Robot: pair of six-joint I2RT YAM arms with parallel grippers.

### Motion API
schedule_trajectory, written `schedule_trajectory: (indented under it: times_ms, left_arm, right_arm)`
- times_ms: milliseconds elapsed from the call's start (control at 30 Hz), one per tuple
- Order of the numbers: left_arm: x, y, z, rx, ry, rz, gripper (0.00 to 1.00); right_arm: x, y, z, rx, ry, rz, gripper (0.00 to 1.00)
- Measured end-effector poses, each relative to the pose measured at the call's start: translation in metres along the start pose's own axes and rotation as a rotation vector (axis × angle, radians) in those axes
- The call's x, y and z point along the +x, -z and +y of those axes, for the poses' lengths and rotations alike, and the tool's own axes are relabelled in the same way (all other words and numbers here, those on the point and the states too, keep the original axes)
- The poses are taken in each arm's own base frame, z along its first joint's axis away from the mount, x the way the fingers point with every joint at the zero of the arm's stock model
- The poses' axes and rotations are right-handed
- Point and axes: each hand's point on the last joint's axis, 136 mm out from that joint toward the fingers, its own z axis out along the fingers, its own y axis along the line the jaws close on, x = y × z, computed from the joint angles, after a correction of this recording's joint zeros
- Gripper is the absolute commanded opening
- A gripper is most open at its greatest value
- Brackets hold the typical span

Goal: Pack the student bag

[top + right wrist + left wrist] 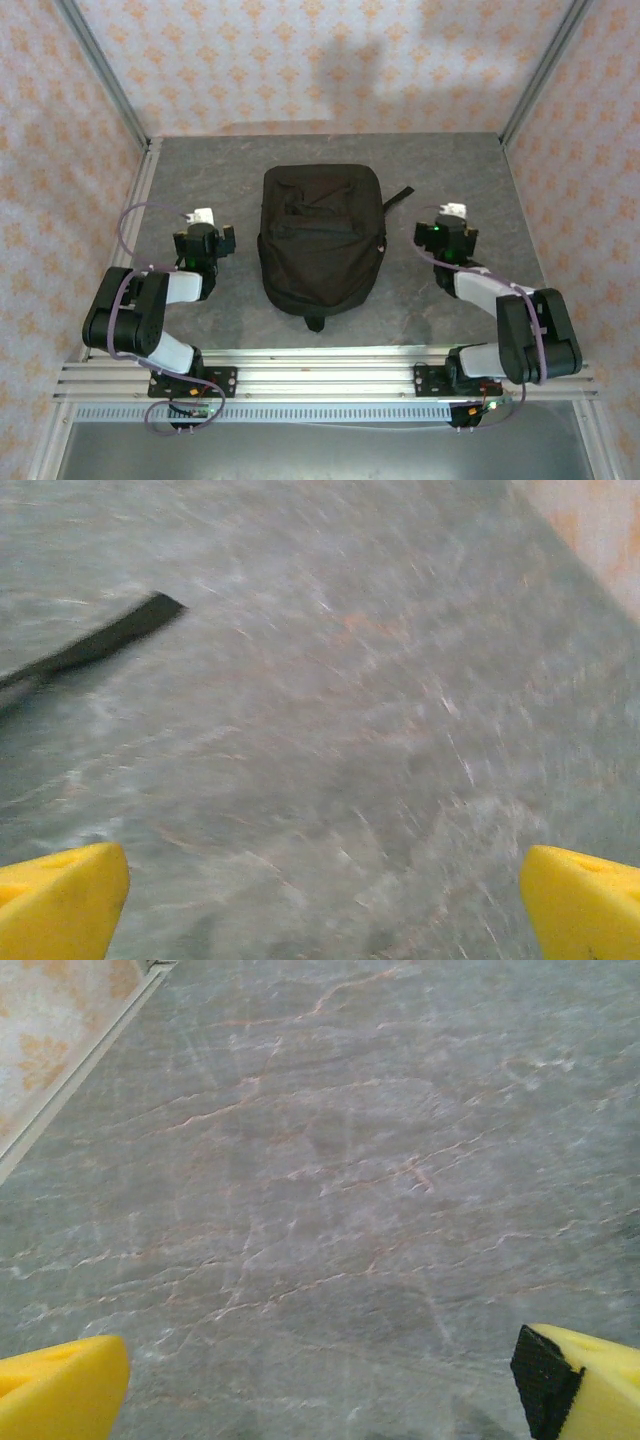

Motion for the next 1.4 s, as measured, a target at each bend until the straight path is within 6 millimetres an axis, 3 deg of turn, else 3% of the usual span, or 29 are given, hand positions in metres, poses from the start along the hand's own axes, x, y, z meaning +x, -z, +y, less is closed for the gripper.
schedule_trajectory:
  times_ms: [100, 167, 400, 567, 733, 933, 1133, 1267, 1333, 1400]
  left_arm:
    - [-0.005, 0.0, -0.006, 0.035, 0.006, -0.017, 1.0]
    - [-0.006, 0.0, -0.008, 0.043, 0.008, -0.023, 1.0]
    - [-0.007, 0.0, -0.011, 0.061, 0.008, -0.027, 1.0]
    - [-0.008, 0.0, -0.011, 0.061, 0.009, -0.028, 1.0]
    - [-0.008, 0.0, -0.011, 0.061, 0.009, -0.028, 1.0]
    - [-0.008, 0.0, -0.011, 0.061, 0.009, -0.029, 1.0]
    - [-0.008, 0.0, -0.011, 0.062, 0.009, -0.028, 1.0]
    - [-0.008, 0.0, -0.011, 0.062, 0.009, -0.028, 1.0]
    - [-0.008, 0.0, -0.011, 0.062, 0.009, -0.028, 1.0]
    - [-0.008, 0.0, -0.011, 0.062, 0.009, -0.029, 1.0]
  right_arm:
    - [0.0, -0.011, -0.025, -0.022, -0.138, 0.009, 1.0]
    - [-0.004, -0.009, -0.028, -0.061, -0.193, -0.026, 1.0]
    - [-0.007, -0.001, -0.007, -0.203, -0.245, -0.056, 1.0]
    - [-0.014, 0.002, -0.003, -0.235, -0.265, -0.088, 1.0]
    - [-0.004, 0.011, -0.008, -0.225, -0.295, -0.106, 1.0]
    - [-0.016, -0.016, -0.026, -0.207, -0.372, -0.056, 1.0]
    - [-0.028, -0.028, -0.017, -0.253, -0.329, -0.03, 0.99]
    - [-0.024, -0.027, -0.026, -0.223, -0.331, -0.066, 0.99]
    - [-0.009, -0.014, -0.026, -0.206, -0.313, -0.117, 0.99]
    - [0.019, -0.003, -0.021, -0.198, -0.282, -0.147, 0.99]
